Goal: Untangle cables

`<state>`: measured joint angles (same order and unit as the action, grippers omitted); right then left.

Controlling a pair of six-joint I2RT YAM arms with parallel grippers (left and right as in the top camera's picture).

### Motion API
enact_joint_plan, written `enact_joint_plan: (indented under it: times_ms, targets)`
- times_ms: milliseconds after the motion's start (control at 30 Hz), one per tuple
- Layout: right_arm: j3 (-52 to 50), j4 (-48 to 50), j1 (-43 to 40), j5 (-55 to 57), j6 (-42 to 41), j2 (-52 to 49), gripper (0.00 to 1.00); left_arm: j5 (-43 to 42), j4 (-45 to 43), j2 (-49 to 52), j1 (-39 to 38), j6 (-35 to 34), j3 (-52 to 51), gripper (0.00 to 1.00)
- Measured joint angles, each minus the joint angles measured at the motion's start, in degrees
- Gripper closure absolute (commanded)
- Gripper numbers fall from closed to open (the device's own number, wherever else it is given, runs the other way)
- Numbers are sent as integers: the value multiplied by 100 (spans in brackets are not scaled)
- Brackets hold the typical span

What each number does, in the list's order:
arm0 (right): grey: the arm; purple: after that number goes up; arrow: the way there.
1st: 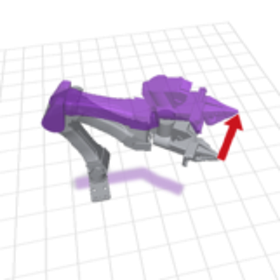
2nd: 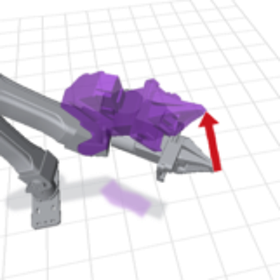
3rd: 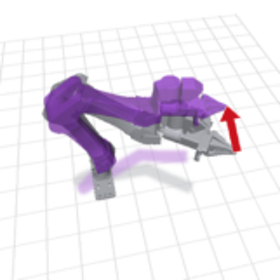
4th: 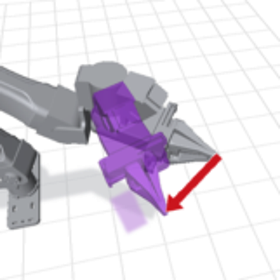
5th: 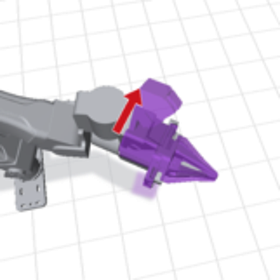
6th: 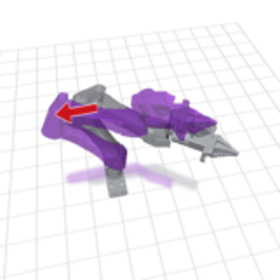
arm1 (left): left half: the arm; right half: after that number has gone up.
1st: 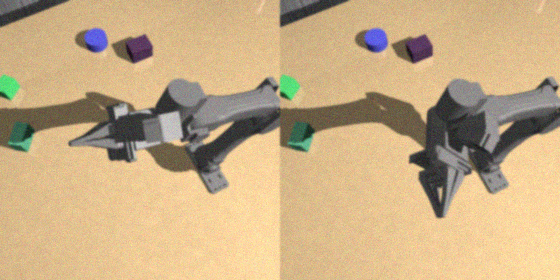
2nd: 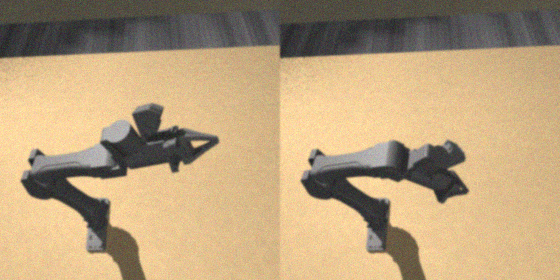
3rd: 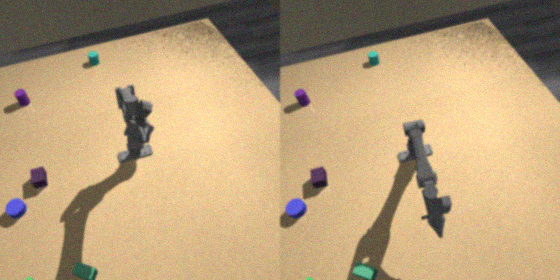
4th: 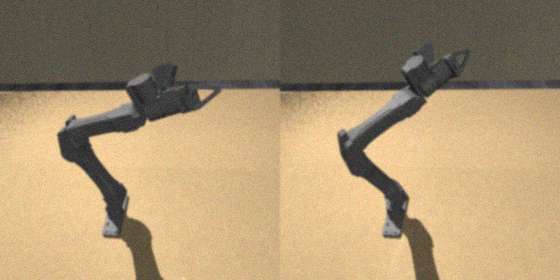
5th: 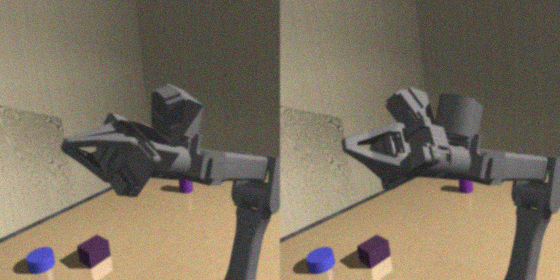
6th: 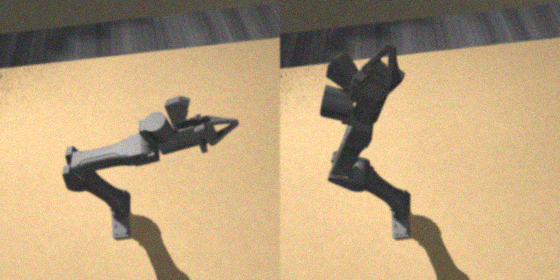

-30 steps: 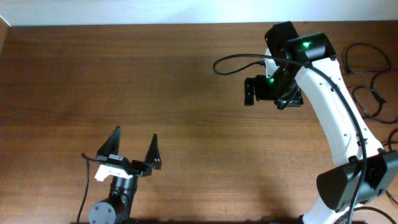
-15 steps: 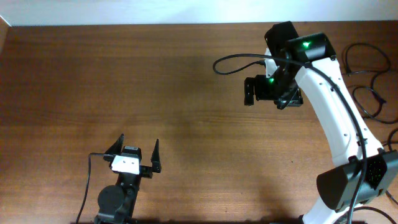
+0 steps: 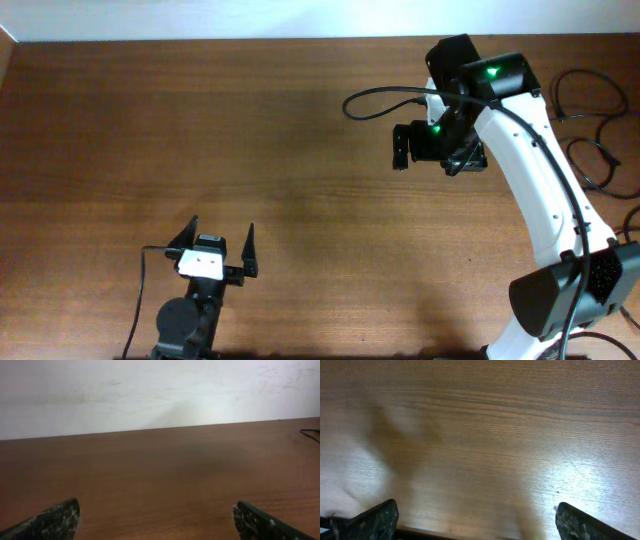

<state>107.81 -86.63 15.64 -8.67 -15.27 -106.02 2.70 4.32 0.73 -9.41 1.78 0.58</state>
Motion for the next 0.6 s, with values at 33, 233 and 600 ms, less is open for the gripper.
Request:
enact_joint_plan:
  times_ms: [33,233,600]
  targets:
    - [0,2,0,2,2,0,1,2,0,0,122,0,0,1]
    - [0,0,0,2,2,0,1,11,0,0,483,0,0,1]
    - [0,0,0,2,2,0,1,11,0,0,483,0,0,1]
